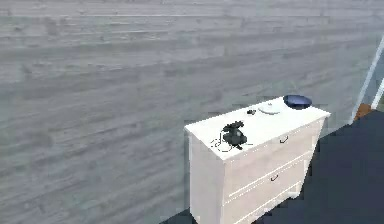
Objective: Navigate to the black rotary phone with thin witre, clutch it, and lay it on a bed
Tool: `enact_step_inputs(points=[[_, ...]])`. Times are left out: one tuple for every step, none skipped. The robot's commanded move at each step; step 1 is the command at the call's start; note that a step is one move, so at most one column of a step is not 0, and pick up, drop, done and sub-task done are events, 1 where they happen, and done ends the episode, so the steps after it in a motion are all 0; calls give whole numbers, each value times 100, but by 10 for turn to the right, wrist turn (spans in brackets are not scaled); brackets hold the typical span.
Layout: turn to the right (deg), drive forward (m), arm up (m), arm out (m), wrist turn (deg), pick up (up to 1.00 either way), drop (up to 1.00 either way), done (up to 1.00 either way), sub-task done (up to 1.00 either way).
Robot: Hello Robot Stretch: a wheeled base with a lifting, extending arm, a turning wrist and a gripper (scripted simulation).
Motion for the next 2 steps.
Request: enact_step_inputs(points=[[-450,0,0,0,0,0,0,0,0],[-300,0,0,0,0,0,0,0,0]])
